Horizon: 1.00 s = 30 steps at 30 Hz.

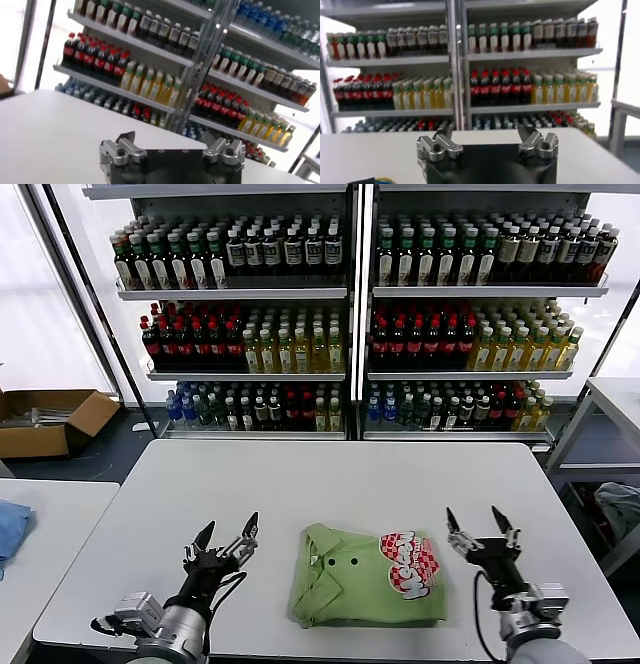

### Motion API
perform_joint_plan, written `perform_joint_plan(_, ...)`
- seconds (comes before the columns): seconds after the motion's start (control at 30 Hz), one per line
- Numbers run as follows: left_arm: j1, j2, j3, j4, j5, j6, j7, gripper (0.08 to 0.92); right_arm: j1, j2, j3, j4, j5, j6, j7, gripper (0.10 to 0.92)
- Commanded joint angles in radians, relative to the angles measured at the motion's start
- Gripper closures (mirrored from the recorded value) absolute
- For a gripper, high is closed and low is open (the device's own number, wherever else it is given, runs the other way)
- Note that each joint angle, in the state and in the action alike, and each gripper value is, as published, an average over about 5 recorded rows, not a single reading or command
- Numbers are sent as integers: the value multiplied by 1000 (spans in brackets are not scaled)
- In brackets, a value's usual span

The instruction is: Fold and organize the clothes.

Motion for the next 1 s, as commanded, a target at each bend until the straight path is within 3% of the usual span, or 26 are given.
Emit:
perform_joint_plan(0.03,4,2,-138,20,138,-15,263,177,-87,-37,326,-86,151,127,-253,203)
perform_joint_plan(1.0,11,-3,-145,33,158,-24,280,177,-104,11,288,-116,83,143,-238,203)
